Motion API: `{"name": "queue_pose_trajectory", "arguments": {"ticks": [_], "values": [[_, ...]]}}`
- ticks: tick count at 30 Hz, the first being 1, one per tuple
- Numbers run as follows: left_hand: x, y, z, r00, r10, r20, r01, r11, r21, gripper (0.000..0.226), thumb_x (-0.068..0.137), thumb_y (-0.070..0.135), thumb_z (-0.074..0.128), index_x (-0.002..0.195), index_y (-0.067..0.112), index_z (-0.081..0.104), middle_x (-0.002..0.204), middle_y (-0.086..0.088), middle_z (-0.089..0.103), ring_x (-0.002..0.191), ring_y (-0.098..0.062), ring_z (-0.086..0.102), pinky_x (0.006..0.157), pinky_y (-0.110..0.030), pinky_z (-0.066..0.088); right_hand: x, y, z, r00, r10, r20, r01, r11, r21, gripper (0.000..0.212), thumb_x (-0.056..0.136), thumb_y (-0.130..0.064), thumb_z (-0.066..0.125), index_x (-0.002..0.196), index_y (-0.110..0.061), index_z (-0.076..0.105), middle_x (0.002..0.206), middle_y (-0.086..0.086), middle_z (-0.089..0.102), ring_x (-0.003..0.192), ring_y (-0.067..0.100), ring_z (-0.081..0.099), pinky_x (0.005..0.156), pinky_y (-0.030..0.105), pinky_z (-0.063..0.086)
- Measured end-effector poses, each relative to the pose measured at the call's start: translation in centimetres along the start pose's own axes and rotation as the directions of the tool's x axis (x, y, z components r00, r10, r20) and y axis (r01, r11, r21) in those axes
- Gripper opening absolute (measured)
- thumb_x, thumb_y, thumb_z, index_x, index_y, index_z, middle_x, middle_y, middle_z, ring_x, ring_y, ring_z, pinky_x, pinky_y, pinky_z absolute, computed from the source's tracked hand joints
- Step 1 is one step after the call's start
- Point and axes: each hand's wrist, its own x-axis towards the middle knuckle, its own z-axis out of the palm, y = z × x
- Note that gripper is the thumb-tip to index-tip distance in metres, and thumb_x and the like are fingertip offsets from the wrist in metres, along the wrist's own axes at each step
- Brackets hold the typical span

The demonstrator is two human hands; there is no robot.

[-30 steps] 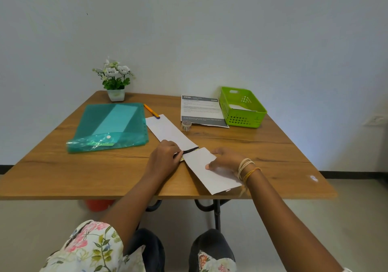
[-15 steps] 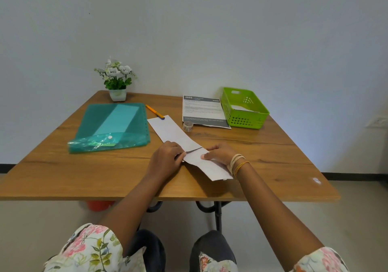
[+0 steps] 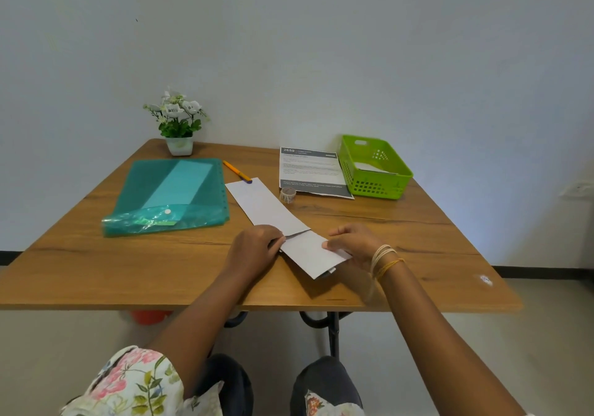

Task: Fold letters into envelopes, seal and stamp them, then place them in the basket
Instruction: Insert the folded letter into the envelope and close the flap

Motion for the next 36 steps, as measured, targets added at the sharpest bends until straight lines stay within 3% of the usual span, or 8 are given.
{"name": "queue_pose_trajectory", "arguments": {"ticks": [2,7,10,15,19,25,32,36], "values": [[0.0,-0.2,0.0,1.000,0.016,0.013,-0.016,1.000,0.000,0.018,0.090,0.026,0.065,0.100,0.015,0.075,0.093,0.000,0.074,0.081,-0.009,0.065,0.069,-0.020,0.051,0.4,-0.8,1.1,0.999,0.006,-0.034,-0.003,0.996,0.093,0.016,0.080,-0.001,0.073,0.084,-0.013,0.063,0.109,0.016,0.065,0.107,0.032,0.063,0.069,0.031,0.056],[0.1,-0.2,-0.1,0.999,0.033,0.020,-0.033,0.999,-0.011,0.018,0.089,0.026,0.066,0.101,0.016,0.075,0.095,0.001,0.074,0.081,-0.008,0.065,0.069,-0.022,0.053,1.9,-1.7,3.3,0.992,-0.041,-0.123,0.049,0.997,0.063,0.026,0.082,-0.006,0.071,0.107,0.000,0.068,0.115,0.015,0.067,0.105,0.030,0.064,0.087,0.034,0.054],[0.2,0.0,-0.1,1.000,0.023,0.016,-0.023,1.000,-0.015,0.018,0.089,0.027,0.067,0.102,0.016,0.074,0.095,0.001,0.074,0.081,-0.008,0.065,0.069,-0.020,0.052,2.5,-1.4,4.2,0.984,-0.032,-0.176,0.051,0.993,0.104,0.018,0.080,-0.008,0.075,0.098,-0.006,0.072,0.109,0.010,0.069,0.093,0.023,0.062,0.077,0.030,0.055],[0.3,-0.3,0.0,0.999,-0.032,-0.010,0.031,0.999,-0.005,0.020,0.089,0.028,0.066,0.103,0.015,0.074,0.095,0.000,0.073,0.081,-0.009,0.064,0.067,-0.017,0.048,1.5,-1.0,3.4,0.973,-0.193,0.130,0.201,0.978,-0.058,0.040,0.078,-0.015,0.077,0.115,-0.014,0.061,0.123,0.009,0.058,0.103,0.021,0.058,0.069,0.023,0.054],[0.5,-0.4,0.0,0.998,-0.056,-0.031,0.056,0.998,0.008,0.020,0.089,0.026,0.066,0.103,0.014,0.073,0.097,-0.002,0.073,0.082,-0.011,0.064,0.067,-0.017,0.045,0.9,-0.7,2.7,0.914,-0.338,0.226,0.404,0.707,-0.580,0.053,0.073,-0.022,0.081,0.121,-0.025,0.059,0.133,0.003,0.048,0.118,0.022,0.048,0.084,0.023,0.043],[0.3,0.0,0.2,0.998,-0.062,-0.029,0.062,0.998,-0.014,0.022,0.089,0.026,0.067,0.106,0.012,0.073,0.099,-0.003,0.073,0.083,-0.013,0.065,0.065,-0.015,0.043,1.4,0.1,2.9,0.812,-0.580,0.069,0.525,0.673,-0.521,0.018,0.080,-0.023,0.075,0.098,-0.021,0.075,0.112,0.001,0.065,0.085,0.010,0.056,0.066,0.016,0.041],[0.4,-0.2,-0.3,0.999,0.016,-0.044,-0.019,0.998,-0.065,0.014,0.088,0.024,0.067,0.098,0.016,0.074,0.091,0.000,0.073,0.077,-0.008,0.063,0.064,-0.023,0.053,2.0,0.3,4.4,0.673,-0.737,0.062,0.510,0.403,-0.760,0.021,0.082,-0.038,0.071,0.102,-0.031,0.074,0.099,-0.003,0.046,0.083,0.013,0.048,0.063,0.025,0.045],[0.5,-0.1,-0.5,0.998,0.013,-0.063,-0.018,0.997,-0.079,0.013,0.088,0.022,0.067,0.096,0.015,0.074,0.088,0.002,0.072,0.073,-0.006,0.061,0.064,-0.022,0.054,2.3,0.0,4.9,0.678,-0.731,0.070,0.497,0.386,-0.777,0.026,0.084,-0.033,0.070,0.110,-0.036,0.070,0.099,-0.002,0.044,0.082,0.015,0.047,0.061,0.024,0.042]]}}
